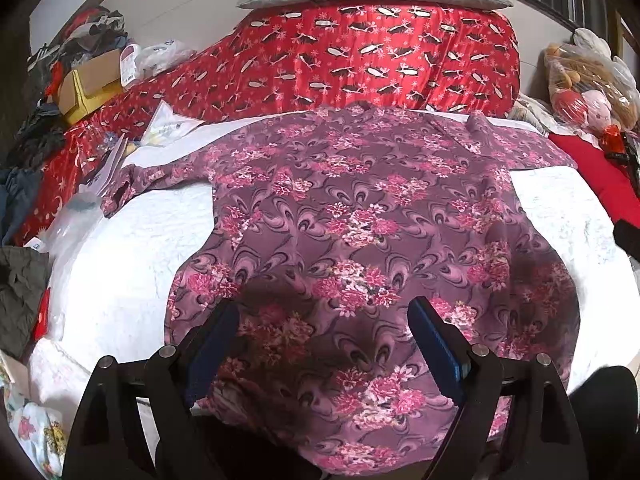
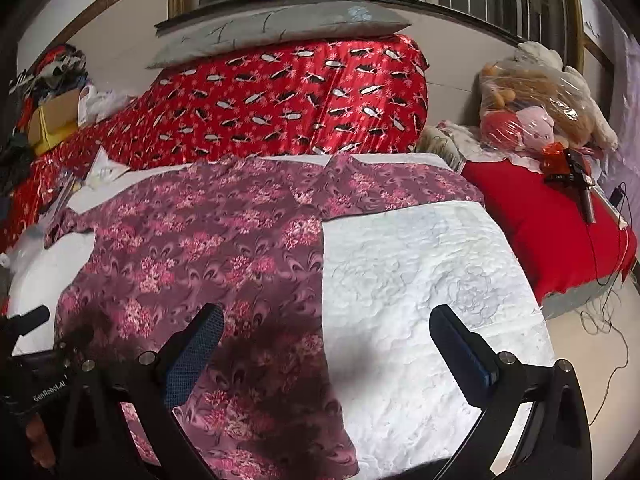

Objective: Fold small clothes

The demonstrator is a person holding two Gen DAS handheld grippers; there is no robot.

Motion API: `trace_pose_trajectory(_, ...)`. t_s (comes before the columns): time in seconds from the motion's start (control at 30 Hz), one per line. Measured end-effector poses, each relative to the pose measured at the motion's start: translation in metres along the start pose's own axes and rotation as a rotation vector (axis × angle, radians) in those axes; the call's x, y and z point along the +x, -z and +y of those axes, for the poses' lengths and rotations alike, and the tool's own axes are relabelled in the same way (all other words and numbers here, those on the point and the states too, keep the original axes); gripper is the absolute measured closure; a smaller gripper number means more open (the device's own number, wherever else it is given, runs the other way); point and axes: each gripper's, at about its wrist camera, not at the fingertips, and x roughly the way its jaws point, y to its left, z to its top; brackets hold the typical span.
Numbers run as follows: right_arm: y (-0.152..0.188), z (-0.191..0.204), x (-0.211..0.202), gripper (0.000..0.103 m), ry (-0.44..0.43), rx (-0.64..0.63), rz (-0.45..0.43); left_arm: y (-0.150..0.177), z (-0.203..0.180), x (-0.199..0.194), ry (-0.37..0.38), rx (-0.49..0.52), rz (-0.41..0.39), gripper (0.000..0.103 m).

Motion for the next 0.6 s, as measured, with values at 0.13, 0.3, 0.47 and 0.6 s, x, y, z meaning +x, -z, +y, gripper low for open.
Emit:
trace_pose_trajectory(0.13,0.0023,-0.001,0.0007,0.0,-0.004,-0.002,0.004,-0.0009,-0.0004,-0.0026,0.003,0.001,-0.002,0.017)
trace_pose_trajectory(0.3,0.0051,-0.0001,0.0022,0.0,-0.001,-0.002,0.002,-0.0024,0.0,-0.0024,0.012,-0.008,0.005,0.017)
trace_pose_trajectory(0.47,0.0082,0.0024,0.0052,0.0,-0.01,-0.001,0.006,-0.0027,0.0016,-0.0007,0.014,-0.015,0.011,0.016)
trace_pose_trajectory(0.6,0.0103,0.0051,0.0078,0.0,-0.013,-0.01,0.015,-0.0024,0.0052,0.0028,0.016,-0.029,0.022,0.016)
